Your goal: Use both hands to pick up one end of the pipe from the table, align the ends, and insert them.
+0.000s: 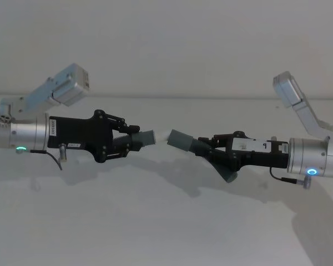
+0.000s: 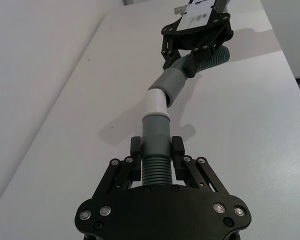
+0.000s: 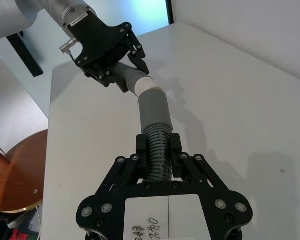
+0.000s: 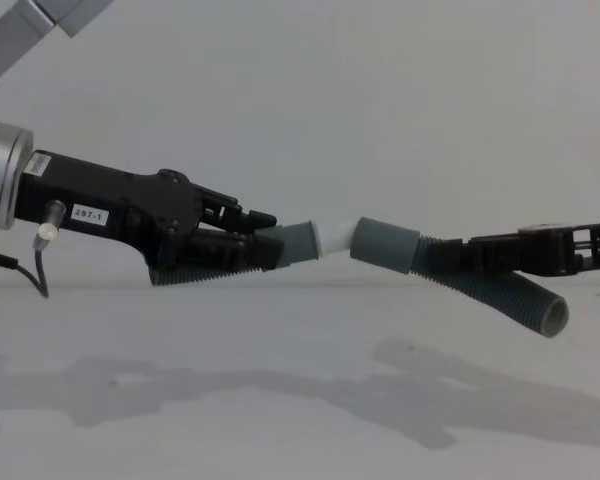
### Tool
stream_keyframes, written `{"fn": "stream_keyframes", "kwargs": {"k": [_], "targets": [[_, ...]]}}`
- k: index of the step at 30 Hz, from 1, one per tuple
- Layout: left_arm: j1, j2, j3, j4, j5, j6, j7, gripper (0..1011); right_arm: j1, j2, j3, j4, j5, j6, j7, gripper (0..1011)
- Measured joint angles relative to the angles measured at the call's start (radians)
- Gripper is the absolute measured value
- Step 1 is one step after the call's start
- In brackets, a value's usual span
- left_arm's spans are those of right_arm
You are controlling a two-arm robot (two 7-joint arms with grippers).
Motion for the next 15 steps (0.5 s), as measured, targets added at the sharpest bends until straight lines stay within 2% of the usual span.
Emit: {"fn": "stream_keyframes", "kwargs": {"k": [15], "targets": [[-0.010,0.011,0.015,-0.002,-0.016,-0.004,-0.025,351,0.010,0.003,-0.015,0.007,0.008,-0.010,0.005,256]]}}
